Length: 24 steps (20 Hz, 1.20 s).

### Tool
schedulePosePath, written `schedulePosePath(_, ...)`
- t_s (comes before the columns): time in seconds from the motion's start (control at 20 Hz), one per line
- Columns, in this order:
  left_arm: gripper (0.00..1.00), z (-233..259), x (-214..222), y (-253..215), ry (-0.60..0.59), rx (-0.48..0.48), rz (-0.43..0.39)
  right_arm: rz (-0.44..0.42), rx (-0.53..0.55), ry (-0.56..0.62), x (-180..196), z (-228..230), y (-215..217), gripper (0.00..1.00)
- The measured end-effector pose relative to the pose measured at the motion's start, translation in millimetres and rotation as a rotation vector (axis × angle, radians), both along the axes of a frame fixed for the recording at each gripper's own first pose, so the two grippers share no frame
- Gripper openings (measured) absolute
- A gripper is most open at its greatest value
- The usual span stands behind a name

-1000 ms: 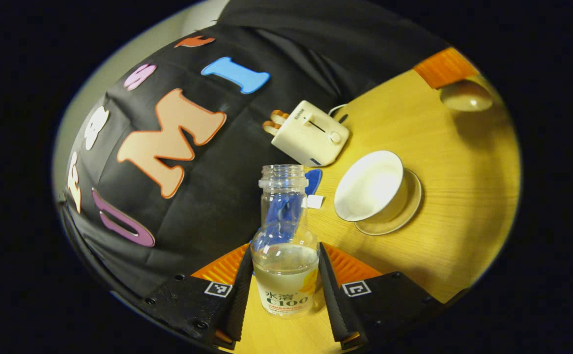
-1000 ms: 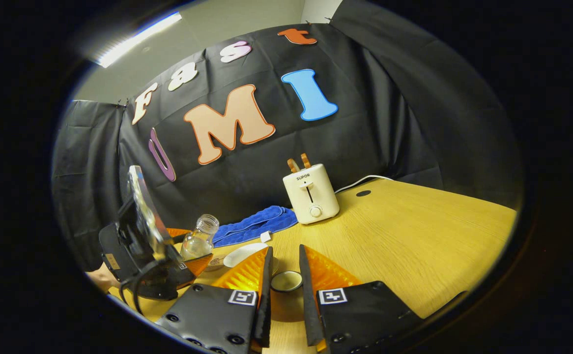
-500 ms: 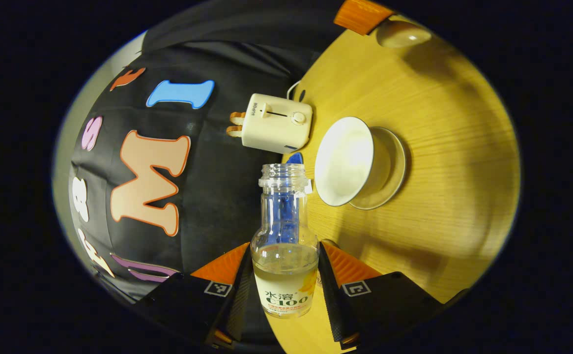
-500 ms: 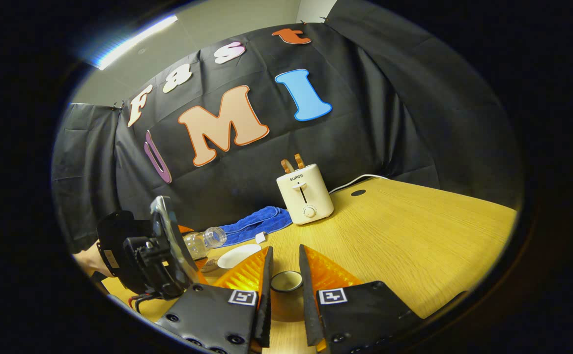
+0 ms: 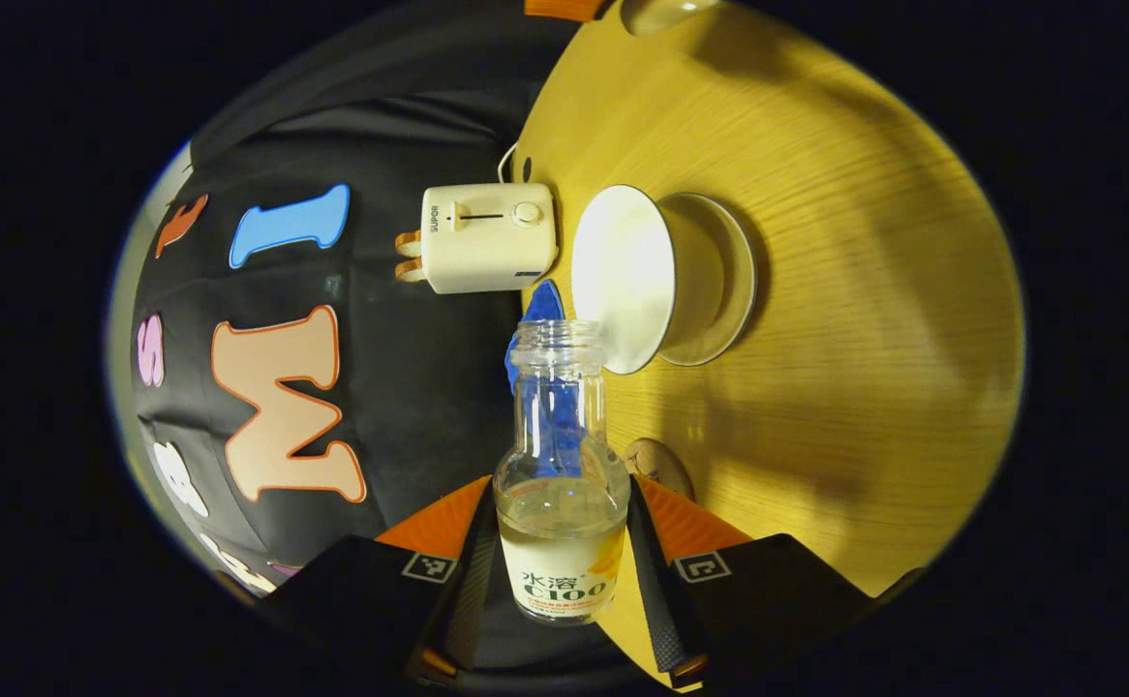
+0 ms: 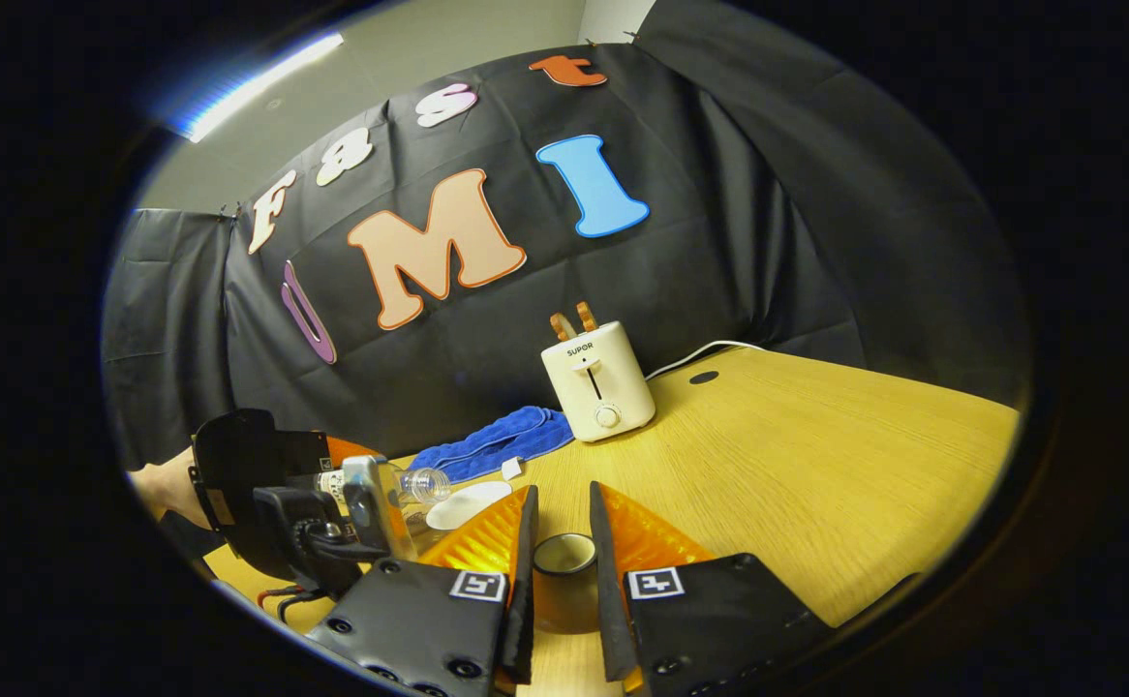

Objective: Open the teacup lid with one hand, grasp the water bottle and pour water into the teacup with the other hand; after pouring, place the water bottle on the coaster and then close the teacup lid.

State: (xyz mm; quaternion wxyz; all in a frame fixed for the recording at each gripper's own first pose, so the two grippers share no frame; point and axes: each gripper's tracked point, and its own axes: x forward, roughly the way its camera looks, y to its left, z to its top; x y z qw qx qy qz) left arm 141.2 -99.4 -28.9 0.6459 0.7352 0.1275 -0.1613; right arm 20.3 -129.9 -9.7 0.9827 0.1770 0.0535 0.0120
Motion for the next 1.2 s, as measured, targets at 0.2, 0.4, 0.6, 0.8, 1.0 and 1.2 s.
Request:
schedulePosePath(0.2,0.65,6.0,-3.4,-0.1,-0.010,0.077,-0.009,0.002,0.006,0.002,0.6,-0.8,-0.9,0.29)
schedulePosePath(0.4,0.67,11.6,-3.9,-3.6,-0.019,0.154,-0.025,0.005,0.007,0.002,0.4,-1.2,-0.6,0.29)
schedulePosePath(0.6,0.66,14.7,-4.9,-3.6,-0.019,0.201,-0.027,0.006,0.009,0.002,0.6,-0.8,-0.5,0.31)
schedulePosePath(0.8,0.66,18.8,-3.4,-3.2,-0.028,0.252,-0.037,0.006,0.008,0.000,0.3,-1.3,-0.3,0.34)
schedulePosePath(1.0,0.66,22.3,-5.4,-3.8,-0.033,0.298,-0.037,0.007,0.008,0.000,0.3,-1.7,0.0,0.31)
schedulePosePath(1.2,0.66,28.5,-5.2,-6.6,-0.050,0.363,-0.057,0.007,0.006,-0.002,-0.4,-1.1,-0.5,0.31)
